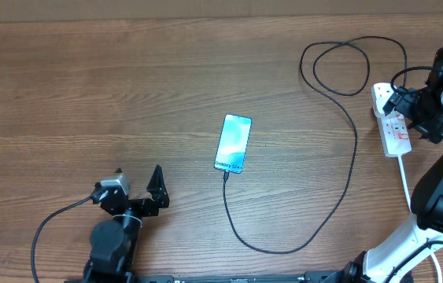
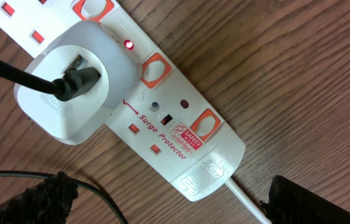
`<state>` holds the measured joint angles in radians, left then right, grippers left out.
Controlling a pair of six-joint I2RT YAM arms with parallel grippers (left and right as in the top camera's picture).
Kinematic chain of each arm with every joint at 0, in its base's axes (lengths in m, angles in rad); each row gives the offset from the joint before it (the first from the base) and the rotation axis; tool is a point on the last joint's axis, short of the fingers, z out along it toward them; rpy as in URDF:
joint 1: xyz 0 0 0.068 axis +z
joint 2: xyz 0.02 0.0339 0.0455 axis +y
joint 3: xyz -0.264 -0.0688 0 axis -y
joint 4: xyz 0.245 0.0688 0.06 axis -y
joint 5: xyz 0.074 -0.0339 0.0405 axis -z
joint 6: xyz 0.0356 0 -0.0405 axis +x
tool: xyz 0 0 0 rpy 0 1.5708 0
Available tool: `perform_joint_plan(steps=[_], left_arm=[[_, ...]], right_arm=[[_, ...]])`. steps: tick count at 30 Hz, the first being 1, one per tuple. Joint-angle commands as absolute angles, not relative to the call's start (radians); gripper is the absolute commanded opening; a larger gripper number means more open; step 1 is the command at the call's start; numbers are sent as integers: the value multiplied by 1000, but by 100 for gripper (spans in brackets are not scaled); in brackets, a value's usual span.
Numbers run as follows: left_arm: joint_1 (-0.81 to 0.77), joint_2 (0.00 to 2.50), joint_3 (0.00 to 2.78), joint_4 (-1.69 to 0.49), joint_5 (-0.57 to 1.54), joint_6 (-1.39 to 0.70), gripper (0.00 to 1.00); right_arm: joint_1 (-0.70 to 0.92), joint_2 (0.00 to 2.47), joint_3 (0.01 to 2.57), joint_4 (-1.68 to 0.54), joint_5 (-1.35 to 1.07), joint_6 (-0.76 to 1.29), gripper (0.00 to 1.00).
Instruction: Plug charger to phone and switch on socket
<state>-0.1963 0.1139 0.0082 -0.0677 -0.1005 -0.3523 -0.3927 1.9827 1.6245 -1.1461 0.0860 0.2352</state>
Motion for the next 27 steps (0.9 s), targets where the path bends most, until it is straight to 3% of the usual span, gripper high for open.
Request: perform_joint_plan(steps=[1,9,27], left_arm=[[-200,19,4,-67,-126,-196,99],[-147,3,5,-73,-85,-21,100],[-81,4,5,-71,-81,-22,99]], right_arm=[[-395,1953,1640,-1144,95,234,100],[-395,1953,1640,-1144,95,234,100],[-395,1953,1640,-1144,95,234,100]])
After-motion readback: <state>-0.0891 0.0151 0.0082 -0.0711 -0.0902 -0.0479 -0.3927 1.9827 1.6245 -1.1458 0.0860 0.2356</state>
